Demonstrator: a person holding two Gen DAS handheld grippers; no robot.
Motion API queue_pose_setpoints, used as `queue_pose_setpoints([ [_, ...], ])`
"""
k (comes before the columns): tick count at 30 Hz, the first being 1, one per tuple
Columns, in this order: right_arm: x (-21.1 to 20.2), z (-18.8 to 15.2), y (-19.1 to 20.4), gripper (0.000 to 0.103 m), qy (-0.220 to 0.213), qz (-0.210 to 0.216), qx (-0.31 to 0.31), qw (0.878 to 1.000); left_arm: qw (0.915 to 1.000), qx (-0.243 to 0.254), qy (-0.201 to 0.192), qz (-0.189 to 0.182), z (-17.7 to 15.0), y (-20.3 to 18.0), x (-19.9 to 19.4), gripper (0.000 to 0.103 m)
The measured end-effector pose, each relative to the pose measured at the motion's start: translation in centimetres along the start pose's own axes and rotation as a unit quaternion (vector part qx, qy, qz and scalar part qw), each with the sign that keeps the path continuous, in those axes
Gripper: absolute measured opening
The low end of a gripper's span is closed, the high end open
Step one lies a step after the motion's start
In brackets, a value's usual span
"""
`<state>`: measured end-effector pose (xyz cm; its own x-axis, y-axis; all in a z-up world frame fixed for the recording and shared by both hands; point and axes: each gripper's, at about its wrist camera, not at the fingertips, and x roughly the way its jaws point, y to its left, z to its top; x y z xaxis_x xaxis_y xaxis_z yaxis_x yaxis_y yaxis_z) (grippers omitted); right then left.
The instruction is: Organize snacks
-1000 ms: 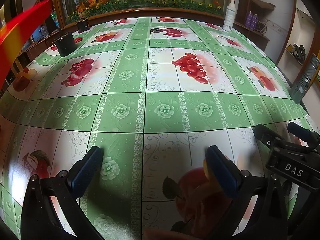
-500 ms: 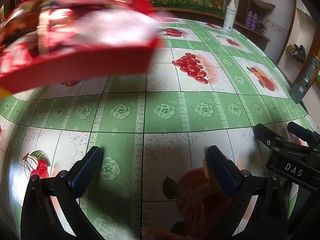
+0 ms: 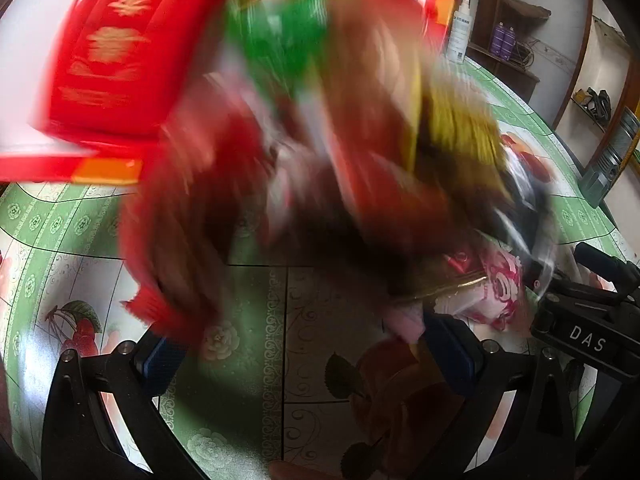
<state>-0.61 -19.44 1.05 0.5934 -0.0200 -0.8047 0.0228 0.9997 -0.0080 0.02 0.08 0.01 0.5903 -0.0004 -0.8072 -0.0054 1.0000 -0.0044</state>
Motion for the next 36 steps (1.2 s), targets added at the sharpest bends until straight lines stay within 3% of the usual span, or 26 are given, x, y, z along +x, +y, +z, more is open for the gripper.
queue_pose_setpoints([
  [36, 0.16, 0.12, 0.13, 0.103, 0.000, 0.002, -0.002, 1.000, 1.0000, -0.004, 0.001, 0.003, -0.16, -0.02, -0.16, 0.103],
])
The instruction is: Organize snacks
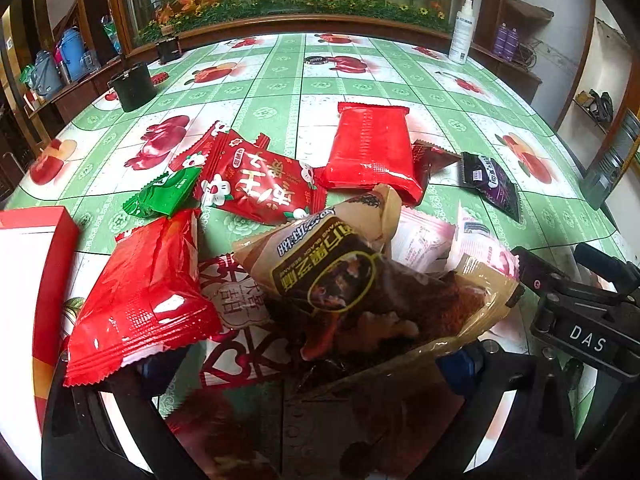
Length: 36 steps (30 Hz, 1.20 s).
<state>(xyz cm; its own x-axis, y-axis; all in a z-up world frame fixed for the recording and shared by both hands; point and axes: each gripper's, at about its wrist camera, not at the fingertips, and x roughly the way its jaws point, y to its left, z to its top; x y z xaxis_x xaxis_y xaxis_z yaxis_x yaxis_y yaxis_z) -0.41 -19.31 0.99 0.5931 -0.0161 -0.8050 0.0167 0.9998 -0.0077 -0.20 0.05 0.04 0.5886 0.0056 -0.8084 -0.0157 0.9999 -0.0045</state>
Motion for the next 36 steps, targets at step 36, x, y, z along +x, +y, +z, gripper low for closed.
queue_pose_setpoints([
  [36, 0.05, -0.03, -0.04, 0.103, 0.001, 0.003, -0.003, 1.000, 0.9998, 0.014, 0.011, -0.010, -0.36, 0.05, -0.44, 0.103],
])
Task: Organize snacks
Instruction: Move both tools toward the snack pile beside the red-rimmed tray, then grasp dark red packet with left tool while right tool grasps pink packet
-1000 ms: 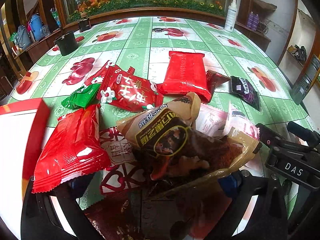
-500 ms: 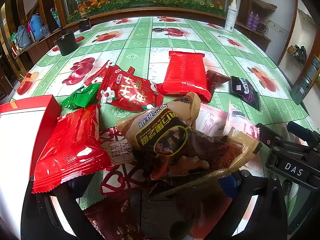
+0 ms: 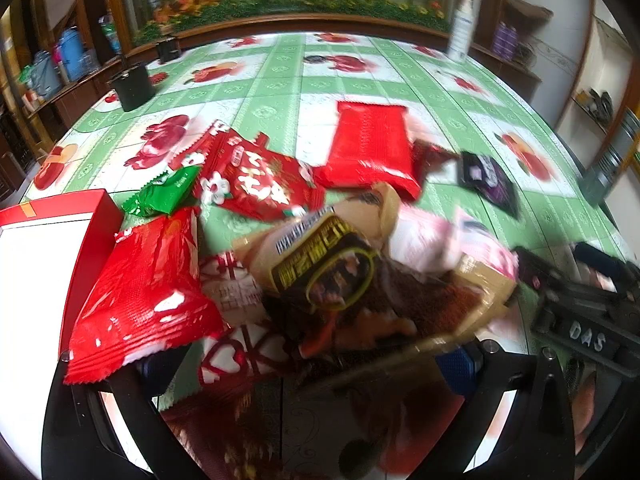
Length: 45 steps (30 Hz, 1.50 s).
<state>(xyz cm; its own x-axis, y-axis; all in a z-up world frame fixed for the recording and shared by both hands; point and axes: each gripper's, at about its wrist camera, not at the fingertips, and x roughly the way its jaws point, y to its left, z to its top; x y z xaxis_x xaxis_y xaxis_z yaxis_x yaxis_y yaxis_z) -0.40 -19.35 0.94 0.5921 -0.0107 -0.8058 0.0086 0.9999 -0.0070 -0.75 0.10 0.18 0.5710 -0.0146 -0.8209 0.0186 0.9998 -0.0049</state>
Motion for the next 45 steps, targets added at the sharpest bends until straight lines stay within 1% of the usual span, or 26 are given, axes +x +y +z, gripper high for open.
queue_pose_setpoints([
  [2, 0.1, 0.0, -0.1, 0.103, 0.002, 0.008, -0.009, 1.000, 0.9999, -0.003, 0.010, 0.004, -0.8, 0.4, -0.9, 0.103],
  [4, 0.1, 0.1, -0.4, 0.103, 0.007, 0.017, -0.020, 1.000, 1.0000, -0.001, 0.007, 0.000, -1.5, 0.8, -2.3, 0.103],
  [6, -0.2, 0.1, -1.1, 0.103, 0.003, 0.028, -0.003, 1.000, 0.9994, 0.001, -0.034, 0.004, -2.5, 1.8, -5.8, 0.103],
  [7, -0.8, -0.1, -1.5, 0.102, -0.006, 0.042, 0.015, 0.999, 0.9982, 0.002, -0.059, 0.010, -2.9, 2.4, -7.6, 0.103],
  [8, -1.4, -0.1, -2.1, 0.102, -0.019, 0.064, 0.034, 0.997, 0.9969, 0.008, -0.077, 0.015, -3.1, 2.8, -9.0, 0.103],
  [9, -2.3, -0.2, -2.8, 0.103, -0.041, 0.092, 0.057, 0.993, 0.9948, 0.022, -0.097, 0.026, -3.5, 3.4, -10.7, 0.103],
  [11, -3.4, -0.3, -3.1, 0.103, -0.069, 0.113, 0.068, 0.989, 0.9916, 0.035, -0.118, 0.041, -4.2, 4.7, -12.5, 0.103],
  [12, -4.0, -0.5, -2.8, 0.103, -0.077, 0.126, 0.058, 0.987, 0.9903, 0.040, -0.123, 0.050, -4.6, 5.5, -13.0, 0.103],
  [14, -4.2, -0.5, -1.9, 0.103, -0.074, 0.148, 0.038, 0.985, 0.9897, 0.054, -0.115, 0.066, -5.3, 7.0, -13.1, 0.103],
  [15, -4.0, -0.6, -0.9, 0.103, -0.064, 0.158, 0.017, 0.985, 0.9898, 0.060, -0.107, 0.073, -5.7, 7.8, -13.0, 0.103],
  [17, -3.8, -0.6, 0.5, 0.103, -0.053, 0.153, -0.015, 0.987, 0.9891, 0.068, -0.101, 0.083, -6.6, 8.7, -12.8, 0.103],
  [18, -3.6, -0.7, 1.2, 0.103, -0.050, 0.141, -0.031, 0.988, 0.9893, 0.072, -0.099, 0.080, -7.0, 8.9, -12.6, 0.103],
  [19, -3.3, -0.7, 1.8, 0.103, -0.044, 0.135, -0.043, 0.989, 0.9899, 0.074, -0.094, 0.076, -7.2, 9.1, -12.4, 0.103],
  [21, -2.7, -0.7, 2.3, 0.102, -0.029, 0.141, -0.049, 0.988, 0.9921, 0.072, -0.082, 0.062, -7.3, 9.2, -12.0, 0.103],
  [24, -1.5, -0.6, 2.8, 0.101, -0.007, 0.147, -0.043, 0.988, 0.9952, 0.070, -0.062, 0.028, -7.0, 8.0, -11.2, 0.103],
  [27, -1.6, -0.8, 2.9, 0.101, -0.006, 0.155, -0.043, 0.987, 0.9964, 0.067, -0.051, -0.004, -6.6, 6.3, -10.8, 0.103],
  [29, -1.6, -1.1, 3.2, 0.101, -0.007, 0.158, -0.053, 0.986, 0.9975, 0.056, -0.033, -0.028, -6.1, 5.1, -10.1, 0.103],
  [31, -1.7, -1.3, 3.6, 0.100, -0.009, 0.167, -0.062, 0.984, 0.9983, 0.046, -0.018, -0.030, -5.6, 4.3, -9.4, 0.103],
  [34, -1.9, -1.5, 4.1, 0.099, -0.013, 0.166, -0.077, 0.983, 0.9992, 0.035, 0.000, -0.021, -5.1, 3.5, -8.2, 0.103],
  [36, -2.0, -1.5, 4.2, 0.094, -0.015, 0.176, -0.081, 0.981, 0.9995, 0.026, 0.008, -0.016, -4.9, 3.4, -7.4, 0.103],
  [38, -2.2, -1.6, 4.4, 0.086, -0.018, 0.177, -0.086, 0.980, 0.9996, 0.012, 0.020, -0.014, -4.7, 3.3, -6.5, 0.103],
  [40, -2.4, -1.7, 4.7, 0.066, -0.020, 0.176, -0.095, 0.980, 0.9993, 0.000, 0.029, -0.023, -4.7, 3.4, -5.9, 0.103],
  [41, -2.4, -1.8, 4.7, 0.060, -0.021, 0.179, -0.096, 0.979, 0.9991, -0.004, 0.031, -0.028, -4.9, 3.5, -5.7, 0.100],
  [42, -2.5, -1.7, 4.6, 0.057, -0.021, 0.184, -0.093, 0.978, 0.9988, -0.008, 0.035, -0.034, -5.0, 3.5, -5.5, 0.093],
  [44, -2.5, -1.7, 4.4, 0.045, -0.019, 0.193, -0.090, 0.977, 0.9979, -0.012, 0.045, -0.044, -5.2, 3.5, -5.0, 0.087],
  [45, -2.5, -1.7, 4.4, 0.042, -0.019, 0.195, -0.088, 0.977, 0.9987, -0.008, 0.036, -0.036, -5.3, 3.5, -5.1, 0.083],
])
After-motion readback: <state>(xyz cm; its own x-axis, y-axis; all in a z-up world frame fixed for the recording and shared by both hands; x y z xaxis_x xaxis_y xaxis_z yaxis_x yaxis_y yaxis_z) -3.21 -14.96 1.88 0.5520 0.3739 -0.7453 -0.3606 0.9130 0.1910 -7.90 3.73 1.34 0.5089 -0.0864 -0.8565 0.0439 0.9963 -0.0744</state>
